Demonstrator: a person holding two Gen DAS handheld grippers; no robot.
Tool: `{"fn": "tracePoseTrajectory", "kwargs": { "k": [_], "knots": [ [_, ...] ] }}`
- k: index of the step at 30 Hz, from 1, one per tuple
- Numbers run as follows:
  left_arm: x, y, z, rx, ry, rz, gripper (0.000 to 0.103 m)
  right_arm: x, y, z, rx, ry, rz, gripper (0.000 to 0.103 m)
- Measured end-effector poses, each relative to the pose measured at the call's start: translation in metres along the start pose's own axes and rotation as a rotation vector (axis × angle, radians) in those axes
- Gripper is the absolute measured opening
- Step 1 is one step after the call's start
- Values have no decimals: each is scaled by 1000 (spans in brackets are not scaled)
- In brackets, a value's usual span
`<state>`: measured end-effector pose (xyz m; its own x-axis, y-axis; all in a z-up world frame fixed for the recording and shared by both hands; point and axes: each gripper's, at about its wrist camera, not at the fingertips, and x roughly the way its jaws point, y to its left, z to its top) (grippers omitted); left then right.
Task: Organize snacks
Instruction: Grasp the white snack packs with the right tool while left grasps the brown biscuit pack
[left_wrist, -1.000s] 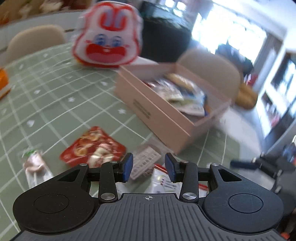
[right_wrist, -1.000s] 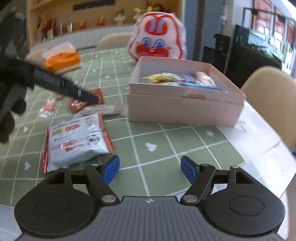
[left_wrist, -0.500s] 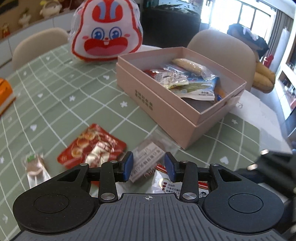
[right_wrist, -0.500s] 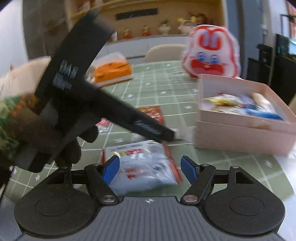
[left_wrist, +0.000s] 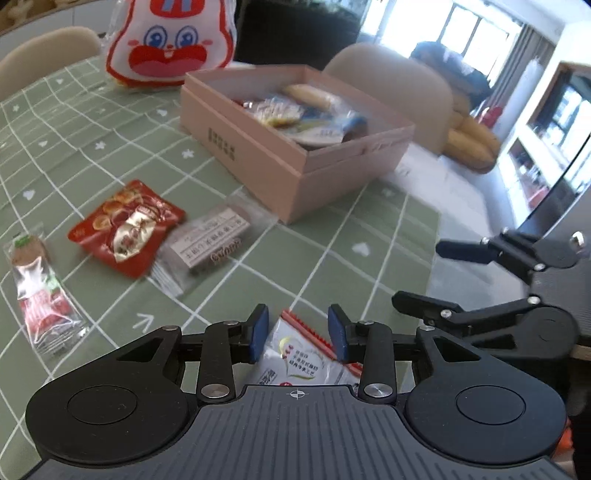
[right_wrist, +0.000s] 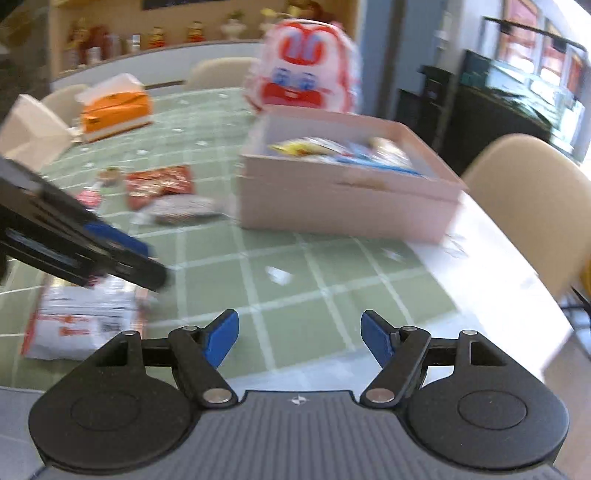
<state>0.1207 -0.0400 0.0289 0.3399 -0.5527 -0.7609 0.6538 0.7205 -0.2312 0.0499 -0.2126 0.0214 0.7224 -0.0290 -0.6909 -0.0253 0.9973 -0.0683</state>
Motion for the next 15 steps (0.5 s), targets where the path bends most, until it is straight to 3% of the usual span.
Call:
{"fn": "tracePoseTrajectory", "kwargs": {
  "k": [3, 7, 11, 15],
  "knots": [
    [-16, 14, 9, -33, -100, 40, 40, -6, -7, -4, 38, -1, -2, 74],
    [-15, 37, 21, -68, -170, 121, 40, -15, 12, -2, 40, -22, 134, 75],
    [-9, 54, 26, -114, -195, 81, 40, -13, 61, -1, -11, -8, 313, 75],
    [6, 52, 37, -82, -182, 63, 40, -11, 112, 4, -138, -67, 324, 75]
  ]
}}
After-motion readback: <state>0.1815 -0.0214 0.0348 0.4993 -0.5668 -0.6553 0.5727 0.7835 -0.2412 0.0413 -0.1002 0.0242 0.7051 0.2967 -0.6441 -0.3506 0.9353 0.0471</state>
